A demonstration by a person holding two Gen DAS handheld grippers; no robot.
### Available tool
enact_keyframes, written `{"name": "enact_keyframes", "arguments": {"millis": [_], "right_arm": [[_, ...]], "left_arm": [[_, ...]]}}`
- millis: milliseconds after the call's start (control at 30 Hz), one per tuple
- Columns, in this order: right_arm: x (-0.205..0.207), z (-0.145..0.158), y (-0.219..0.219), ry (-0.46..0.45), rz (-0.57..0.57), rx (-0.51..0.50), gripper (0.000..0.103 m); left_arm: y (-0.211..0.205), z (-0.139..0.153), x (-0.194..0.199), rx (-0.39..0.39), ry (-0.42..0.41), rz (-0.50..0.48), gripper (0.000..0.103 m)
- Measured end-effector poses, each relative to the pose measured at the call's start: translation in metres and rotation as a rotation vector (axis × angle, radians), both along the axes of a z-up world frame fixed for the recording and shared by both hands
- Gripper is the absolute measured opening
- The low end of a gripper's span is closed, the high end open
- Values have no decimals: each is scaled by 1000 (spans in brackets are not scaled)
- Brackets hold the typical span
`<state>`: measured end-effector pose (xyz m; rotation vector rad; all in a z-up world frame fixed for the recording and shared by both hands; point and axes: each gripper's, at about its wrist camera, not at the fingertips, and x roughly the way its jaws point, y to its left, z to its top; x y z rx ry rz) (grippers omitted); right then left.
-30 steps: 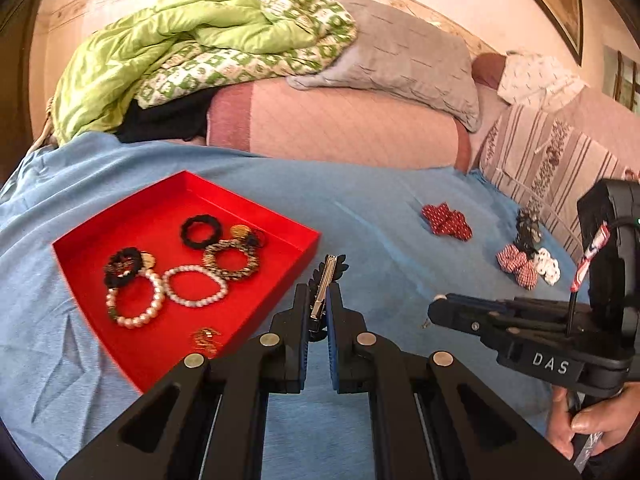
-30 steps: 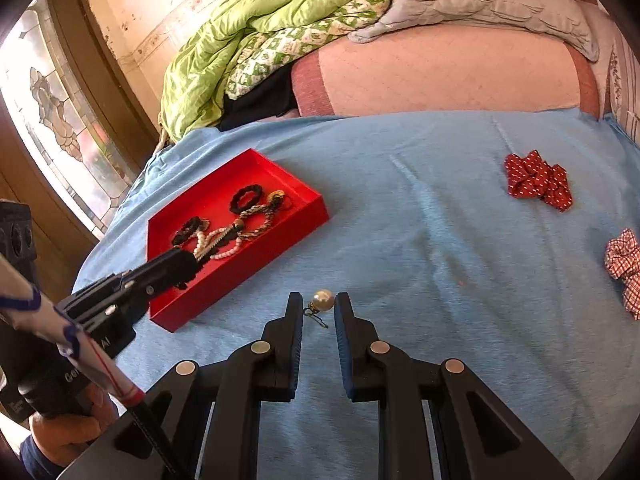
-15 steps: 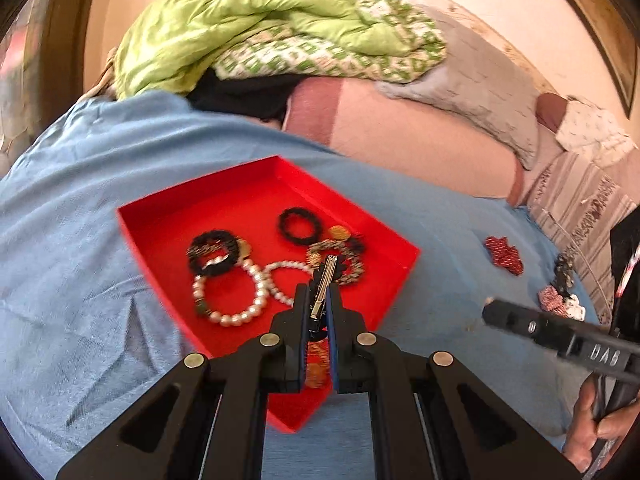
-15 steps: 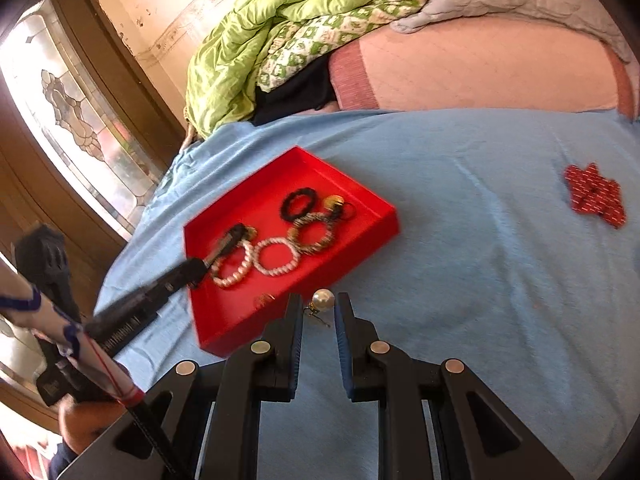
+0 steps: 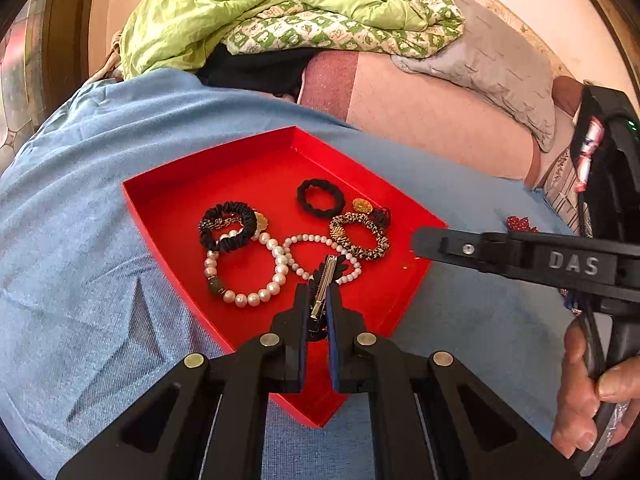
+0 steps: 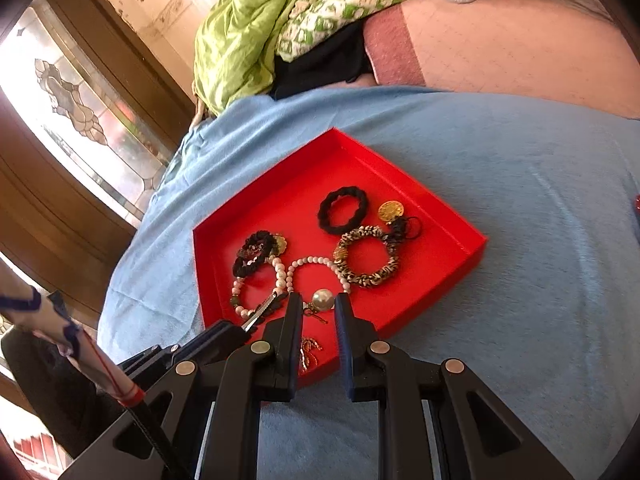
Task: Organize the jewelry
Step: 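Carry the hair clip over the red tray while the right tool carries the pearl earring, then open the left tool to drop the hair clip while the right tool drops the earring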
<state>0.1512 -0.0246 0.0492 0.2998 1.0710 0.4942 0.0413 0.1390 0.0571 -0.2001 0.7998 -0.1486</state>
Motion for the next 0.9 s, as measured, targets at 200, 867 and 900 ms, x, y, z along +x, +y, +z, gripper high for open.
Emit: {"name": "enact_keyframes", "arguments": {"millis": [200,867,900], "right_arm": [[11,-13,8,35,15,-69,18],[19,-30,8,80,11,-110,18],[19,-29,8,80,10,-109,18]], "left_arm": [[3,-3,2,5,25,13,8],[3,-11,7,7,73,21,8],[3,-11,7,6,74,22,8]]}}
